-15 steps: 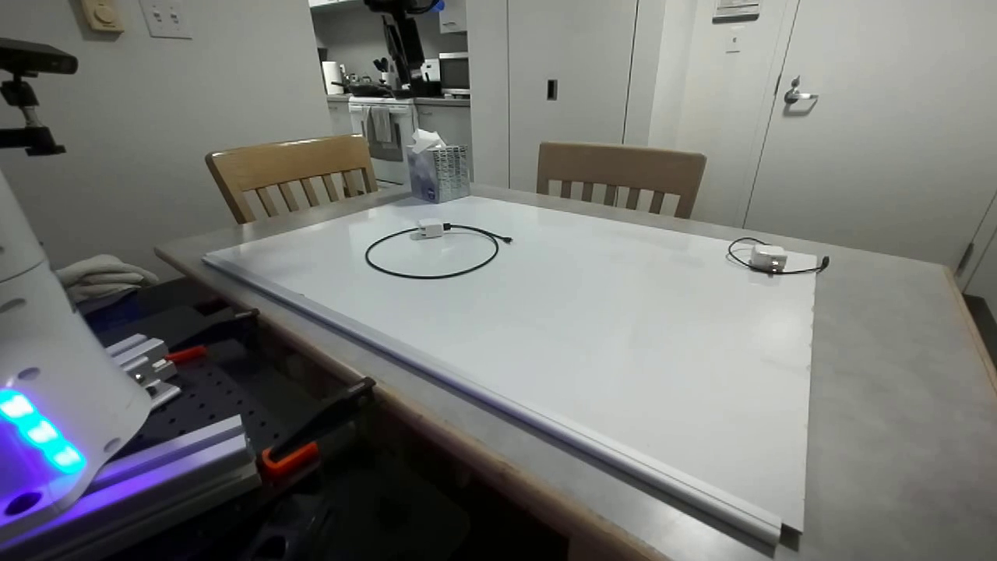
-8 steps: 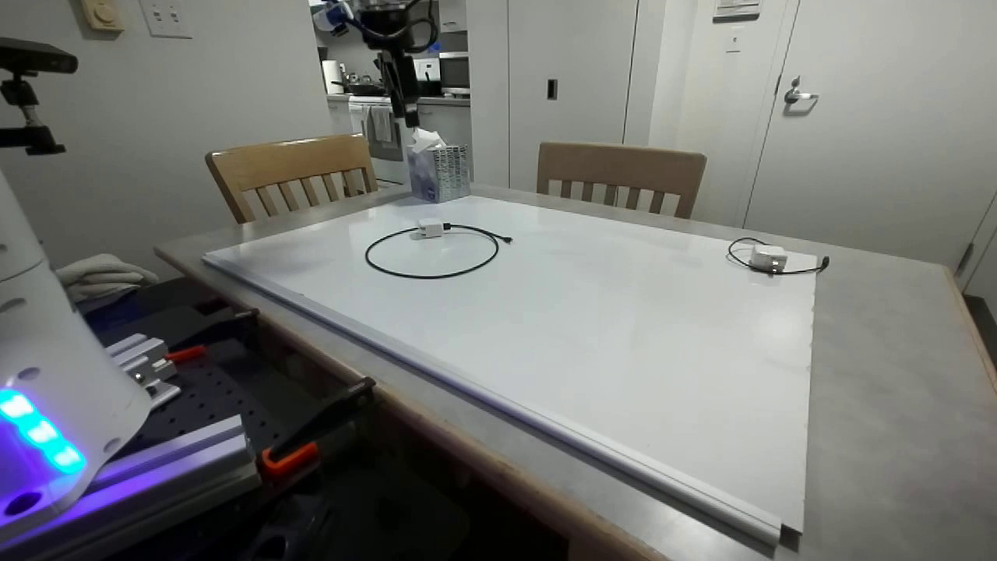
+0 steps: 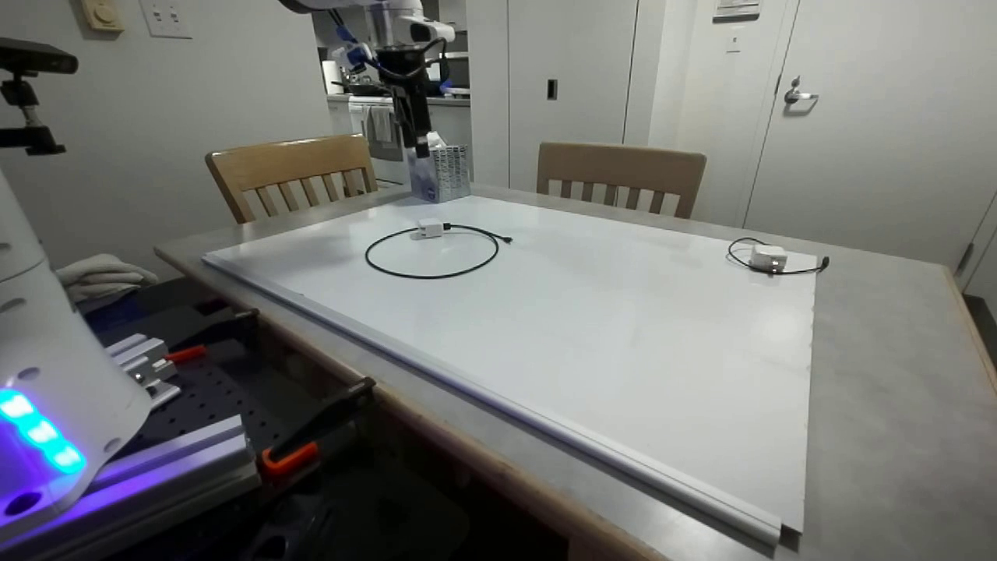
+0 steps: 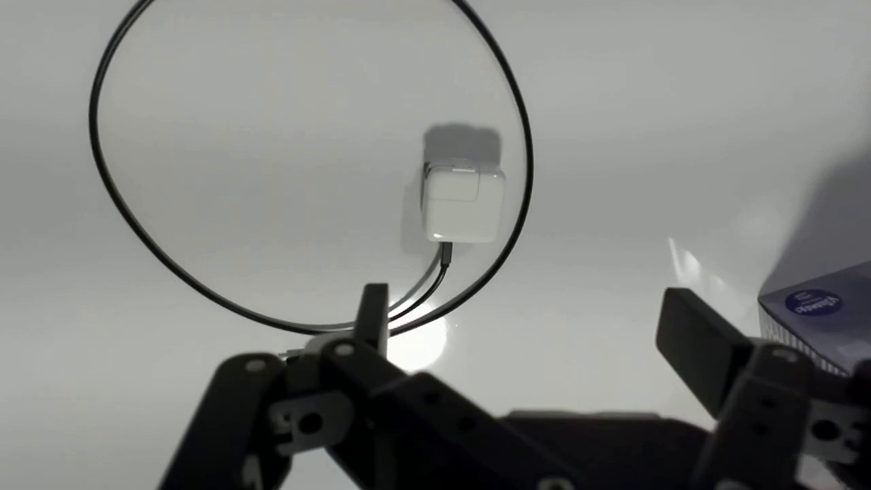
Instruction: Lay the charger across the board
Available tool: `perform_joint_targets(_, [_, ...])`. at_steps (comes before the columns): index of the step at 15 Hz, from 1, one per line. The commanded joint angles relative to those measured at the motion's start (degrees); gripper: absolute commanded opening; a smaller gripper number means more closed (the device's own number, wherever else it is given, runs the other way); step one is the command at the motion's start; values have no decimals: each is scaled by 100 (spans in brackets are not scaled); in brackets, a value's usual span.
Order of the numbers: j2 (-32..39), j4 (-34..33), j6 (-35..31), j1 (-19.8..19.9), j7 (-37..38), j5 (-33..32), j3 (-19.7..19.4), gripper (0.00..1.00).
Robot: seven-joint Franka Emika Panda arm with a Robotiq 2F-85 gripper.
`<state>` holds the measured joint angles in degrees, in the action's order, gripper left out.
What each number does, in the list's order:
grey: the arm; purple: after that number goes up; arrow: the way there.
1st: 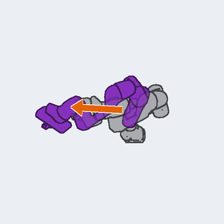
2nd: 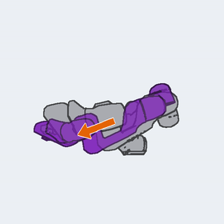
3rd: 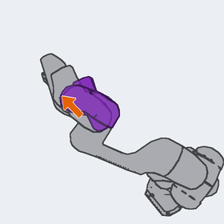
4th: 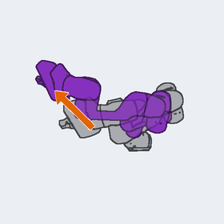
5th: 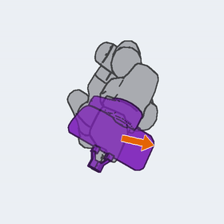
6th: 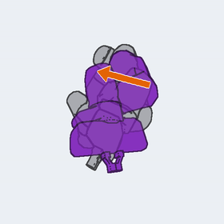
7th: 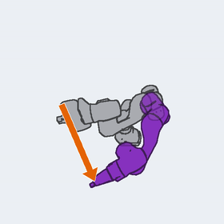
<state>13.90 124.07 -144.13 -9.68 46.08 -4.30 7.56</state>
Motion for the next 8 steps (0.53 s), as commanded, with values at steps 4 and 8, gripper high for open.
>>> perform_joint_targets(4, [663,-333,15,-205,-75,151,-239,100])
perform_joint_targets(8, [975,-346,-74,-206,-147,267,-305,100])
